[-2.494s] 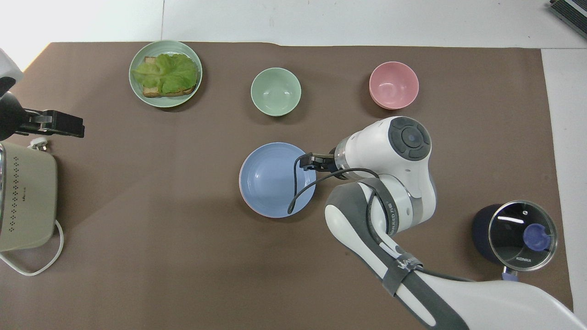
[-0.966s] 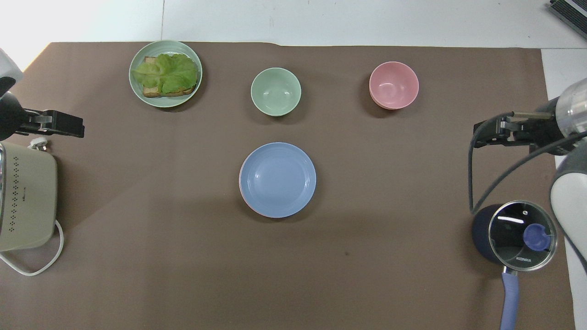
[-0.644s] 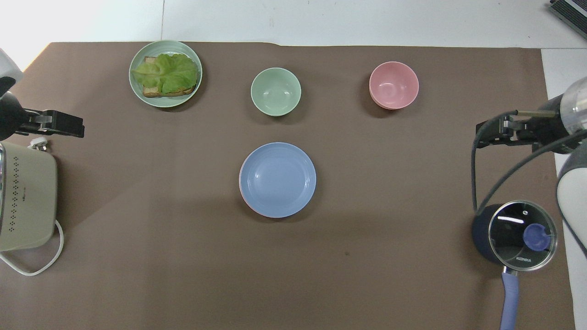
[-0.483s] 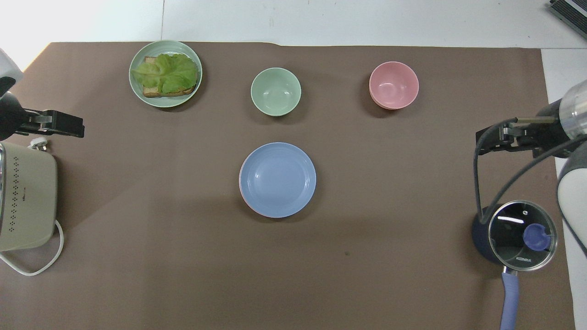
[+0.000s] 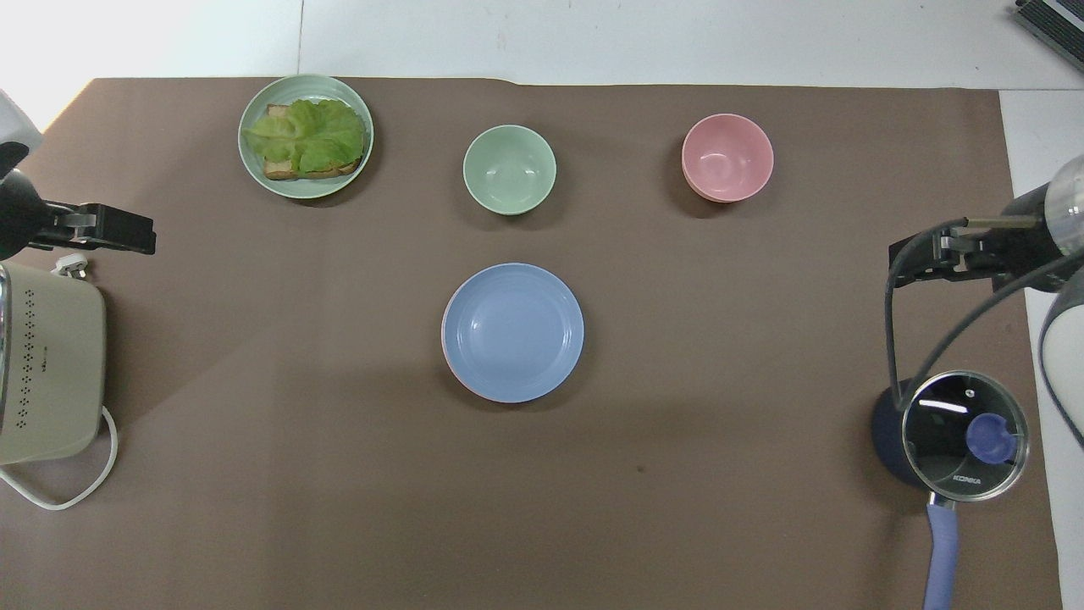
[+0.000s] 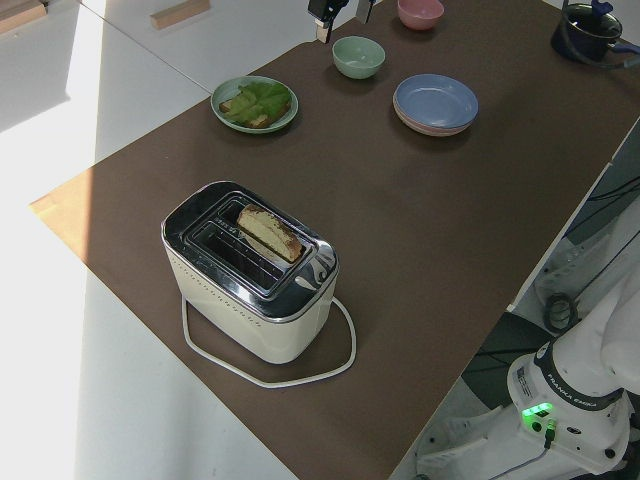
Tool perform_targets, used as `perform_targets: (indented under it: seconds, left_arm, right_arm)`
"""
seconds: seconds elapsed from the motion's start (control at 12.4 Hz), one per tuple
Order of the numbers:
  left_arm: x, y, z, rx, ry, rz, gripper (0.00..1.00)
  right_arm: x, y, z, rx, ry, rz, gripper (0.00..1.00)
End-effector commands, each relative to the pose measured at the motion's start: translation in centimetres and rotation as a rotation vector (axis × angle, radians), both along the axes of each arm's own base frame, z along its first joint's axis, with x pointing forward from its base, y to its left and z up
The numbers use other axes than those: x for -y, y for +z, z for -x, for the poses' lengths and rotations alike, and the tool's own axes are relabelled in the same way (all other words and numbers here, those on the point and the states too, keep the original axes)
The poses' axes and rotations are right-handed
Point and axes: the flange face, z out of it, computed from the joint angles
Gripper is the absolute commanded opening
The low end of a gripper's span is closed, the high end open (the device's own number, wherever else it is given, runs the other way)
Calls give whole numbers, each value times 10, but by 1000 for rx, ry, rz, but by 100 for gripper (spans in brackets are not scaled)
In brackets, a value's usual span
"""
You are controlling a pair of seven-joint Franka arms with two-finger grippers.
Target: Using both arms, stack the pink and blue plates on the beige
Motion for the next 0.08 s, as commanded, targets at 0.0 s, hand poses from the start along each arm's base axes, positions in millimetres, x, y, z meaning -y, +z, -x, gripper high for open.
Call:
perform_targets:
  seconds: [0.0]
  left_arm:
    - [-3, 3, 2, -6, -3, -14, 100]
  right_arm:
    - [7, 2, 7, -1, 11, -3, 100]
